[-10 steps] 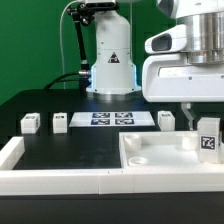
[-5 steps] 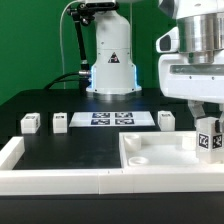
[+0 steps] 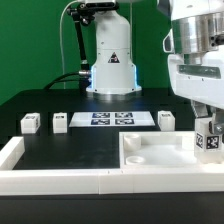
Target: Assemble square table
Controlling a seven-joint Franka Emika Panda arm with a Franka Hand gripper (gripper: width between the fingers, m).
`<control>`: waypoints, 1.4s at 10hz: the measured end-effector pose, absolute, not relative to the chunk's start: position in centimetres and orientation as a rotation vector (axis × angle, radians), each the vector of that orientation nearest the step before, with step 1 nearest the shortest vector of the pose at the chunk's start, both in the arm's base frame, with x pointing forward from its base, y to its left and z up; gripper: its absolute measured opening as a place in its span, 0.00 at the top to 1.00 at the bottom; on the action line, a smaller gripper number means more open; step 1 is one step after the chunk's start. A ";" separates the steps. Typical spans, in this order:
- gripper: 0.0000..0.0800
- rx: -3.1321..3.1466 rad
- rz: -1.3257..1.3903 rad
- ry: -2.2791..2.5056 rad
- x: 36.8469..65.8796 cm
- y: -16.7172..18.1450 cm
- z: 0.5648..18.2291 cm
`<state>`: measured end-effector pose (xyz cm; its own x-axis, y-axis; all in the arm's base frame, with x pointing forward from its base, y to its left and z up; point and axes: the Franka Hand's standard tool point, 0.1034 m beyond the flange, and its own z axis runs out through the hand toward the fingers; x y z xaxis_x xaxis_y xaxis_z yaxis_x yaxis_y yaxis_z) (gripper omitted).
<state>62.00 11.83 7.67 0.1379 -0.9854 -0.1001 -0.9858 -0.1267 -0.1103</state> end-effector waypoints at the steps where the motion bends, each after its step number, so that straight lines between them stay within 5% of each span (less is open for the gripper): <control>1: 0.63 -2.278 0.001 1.940 62.0 11.8 7.7; 3: 0.28 -2.347 -0.008 1.856 62.0 11.8 7.7; 5: 0.21 -2.508 -0.027 1.645 62.0 11.9 7.7; 14: 0.19 -2.989 -0.116 0.437 61.9 12.3 7.7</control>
Offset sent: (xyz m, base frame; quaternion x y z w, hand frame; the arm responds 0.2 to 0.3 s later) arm -0.0022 0.0009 0.0027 -0.0122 -0.0024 -0.0650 0.9978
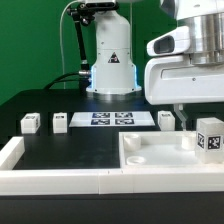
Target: Assemble square table
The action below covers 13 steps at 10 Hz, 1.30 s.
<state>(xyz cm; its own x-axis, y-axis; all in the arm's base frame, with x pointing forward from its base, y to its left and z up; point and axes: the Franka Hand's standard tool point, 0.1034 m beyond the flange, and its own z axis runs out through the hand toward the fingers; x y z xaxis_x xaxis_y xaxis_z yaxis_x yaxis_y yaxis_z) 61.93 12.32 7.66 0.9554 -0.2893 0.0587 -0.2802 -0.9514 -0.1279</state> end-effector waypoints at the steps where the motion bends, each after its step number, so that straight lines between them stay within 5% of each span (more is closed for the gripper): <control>1: 0.19 -3.010 -0.123 0.307 61.9 12.2 7.6; 6: 0.19 -3.072 -0.149 -0.177 62.0 11.5 7.4; 8: 0.51 -3.072 -0.153 -0.216 62.0 11.2 7.4; 9: 0.51 -3.072 -0.153 -0.213 62.0 11.2 7.5; 10: 0.64 -3.072 -0.153 -0.213 62.0 11.2 7.5; 13: 0.64 -3.072 -0.150 -0.137 62.0 11.2 7.5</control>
Offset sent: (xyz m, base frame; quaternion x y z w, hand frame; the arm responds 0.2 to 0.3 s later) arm 0.0015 0.0008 -0.0010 -0.0213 0.0064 -0.1408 0.9898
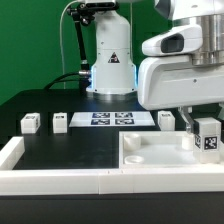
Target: Assemble square table
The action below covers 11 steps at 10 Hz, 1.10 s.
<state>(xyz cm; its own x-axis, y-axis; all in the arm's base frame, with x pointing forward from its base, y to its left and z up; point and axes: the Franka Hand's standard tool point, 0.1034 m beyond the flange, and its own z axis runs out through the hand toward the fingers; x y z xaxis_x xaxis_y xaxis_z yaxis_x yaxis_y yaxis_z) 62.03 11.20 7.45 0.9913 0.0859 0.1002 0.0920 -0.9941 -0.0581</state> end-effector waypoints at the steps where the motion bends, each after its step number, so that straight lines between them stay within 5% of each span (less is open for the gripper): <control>1: 0.64 -3.072 -0.148 -0.029 62.1 11.2 7.5; 11: 0.62 -2.889 -0.156 1.077 61.7 9.8 7.4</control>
Offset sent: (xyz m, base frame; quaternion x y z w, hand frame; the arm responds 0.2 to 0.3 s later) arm -0.0097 0.0071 0.0001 -0.0081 0.0257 0.2469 0.9687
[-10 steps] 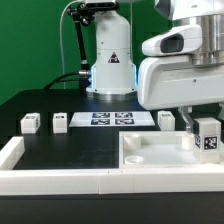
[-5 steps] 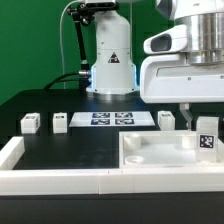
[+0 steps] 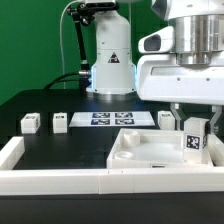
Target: Assemble square table
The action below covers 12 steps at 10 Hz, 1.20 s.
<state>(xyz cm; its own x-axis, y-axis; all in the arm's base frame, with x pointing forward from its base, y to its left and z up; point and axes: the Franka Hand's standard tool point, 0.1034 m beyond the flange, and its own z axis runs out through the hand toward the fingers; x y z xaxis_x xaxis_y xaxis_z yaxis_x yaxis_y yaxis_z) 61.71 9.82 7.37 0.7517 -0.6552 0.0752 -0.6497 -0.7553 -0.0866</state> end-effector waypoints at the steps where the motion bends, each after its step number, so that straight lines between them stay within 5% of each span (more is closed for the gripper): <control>1: 0.62 -2.851 -0.154 1.193 61.7 9.4 7.4; 7: 0.59 -2.786 -0.163 1.418 61.3 7.7 7.5; 8: 0.37 -2.815 -0.164 1.349 61.2 8.2 7.8; 9: 0.37 -2.853 -0.169 1.261 61.1 8.6 8.1; 10: 0.22 -2.902 -0.183 1.128 61.0 9.0 8.5; 12: 0.19 -2.989 -0.200 0.848 60.6 9.2 9.6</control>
Offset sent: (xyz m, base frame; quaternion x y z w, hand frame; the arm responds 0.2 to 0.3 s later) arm -0.0015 0.0063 -0.0043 0.0108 0.0032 0.2333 0.9723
